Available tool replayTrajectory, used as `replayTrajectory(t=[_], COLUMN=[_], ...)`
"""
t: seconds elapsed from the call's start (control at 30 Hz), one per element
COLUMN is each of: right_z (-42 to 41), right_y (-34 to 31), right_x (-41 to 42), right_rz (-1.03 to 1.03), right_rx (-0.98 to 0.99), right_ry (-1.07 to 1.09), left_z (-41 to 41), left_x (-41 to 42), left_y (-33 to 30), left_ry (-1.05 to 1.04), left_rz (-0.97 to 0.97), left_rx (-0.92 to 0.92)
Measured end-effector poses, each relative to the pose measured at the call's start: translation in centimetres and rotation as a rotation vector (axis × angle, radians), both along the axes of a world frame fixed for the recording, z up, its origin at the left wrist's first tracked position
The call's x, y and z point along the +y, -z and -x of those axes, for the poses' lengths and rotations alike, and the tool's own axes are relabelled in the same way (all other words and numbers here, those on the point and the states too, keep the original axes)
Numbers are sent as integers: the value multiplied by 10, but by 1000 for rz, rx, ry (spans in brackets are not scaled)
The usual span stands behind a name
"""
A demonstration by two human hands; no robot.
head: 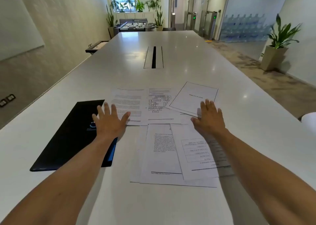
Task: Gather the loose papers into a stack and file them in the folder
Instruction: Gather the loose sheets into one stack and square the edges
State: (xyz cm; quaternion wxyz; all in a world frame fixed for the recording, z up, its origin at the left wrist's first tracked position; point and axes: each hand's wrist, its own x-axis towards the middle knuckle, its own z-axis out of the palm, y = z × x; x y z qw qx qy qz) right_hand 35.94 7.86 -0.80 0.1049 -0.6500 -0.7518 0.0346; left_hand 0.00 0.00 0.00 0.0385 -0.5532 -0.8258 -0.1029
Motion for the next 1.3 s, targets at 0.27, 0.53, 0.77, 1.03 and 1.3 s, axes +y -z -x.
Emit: replayTrajectory(t=[0.27, 0.53, 0.77, 1.03, 1.3], right_z=[1, -6, -4, 29, 86], right_y=[-1, 5, -10, -44, -34], right_x=[1, 0, -1, 7, -22], right_rz=[33, -155, -207, -322, -281], right_rx=[98, -93, -114, 5, 69], right_ry=[36, -28, -8, -83, -411], left_z=[11, 20, 26, 19, -11], left_x=[1, 10, 10, 22, 22], left_y=[9, 9, 6, -16, -13], left_ry=[-240, -304, -282, -218, -159], left_rz=[34, -116, -268, -403, -432], left_rx=[-111, -373, -611, -777, -1111])
